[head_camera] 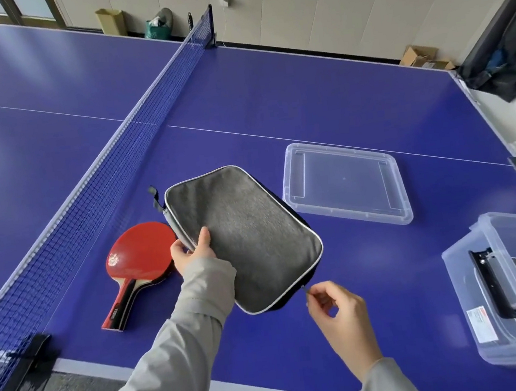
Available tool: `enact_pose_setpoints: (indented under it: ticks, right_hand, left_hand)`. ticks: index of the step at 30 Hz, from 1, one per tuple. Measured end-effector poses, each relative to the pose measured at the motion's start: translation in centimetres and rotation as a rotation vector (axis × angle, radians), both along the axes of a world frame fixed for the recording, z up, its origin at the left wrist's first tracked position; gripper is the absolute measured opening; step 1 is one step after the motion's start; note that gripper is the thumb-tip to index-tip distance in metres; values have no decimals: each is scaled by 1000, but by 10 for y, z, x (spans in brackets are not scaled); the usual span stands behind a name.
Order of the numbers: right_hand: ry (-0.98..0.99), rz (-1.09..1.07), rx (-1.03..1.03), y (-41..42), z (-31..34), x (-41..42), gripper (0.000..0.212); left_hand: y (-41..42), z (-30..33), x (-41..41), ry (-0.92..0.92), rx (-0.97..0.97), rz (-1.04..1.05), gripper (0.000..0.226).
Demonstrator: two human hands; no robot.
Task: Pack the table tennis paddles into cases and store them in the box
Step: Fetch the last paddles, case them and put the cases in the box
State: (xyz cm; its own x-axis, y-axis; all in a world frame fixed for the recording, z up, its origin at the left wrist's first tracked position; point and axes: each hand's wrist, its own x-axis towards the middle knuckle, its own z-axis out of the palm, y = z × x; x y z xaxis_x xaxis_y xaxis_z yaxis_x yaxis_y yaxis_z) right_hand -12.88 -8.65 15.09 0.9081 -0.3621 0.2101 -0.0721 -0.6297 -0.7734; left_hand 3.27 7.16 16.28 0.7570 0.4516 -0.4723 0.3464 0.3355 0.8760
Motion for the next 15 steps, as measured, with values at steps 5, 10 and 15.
enact_pose_setpoints:
  ticks: [5,10,15]
  right_hand:
    - [-22,70,55,22,-3,-3,11]
    - [-51,62,124,39,-6,-1,7]
    - [-102,45,149,54,-6,7,6]
  left_hand:
    - [-11,-1,-5,80,-28,169,40]
    - [-16,-1,-8,213,-69,241,46]
    - [-18,1,-6,315,-98,290,35]
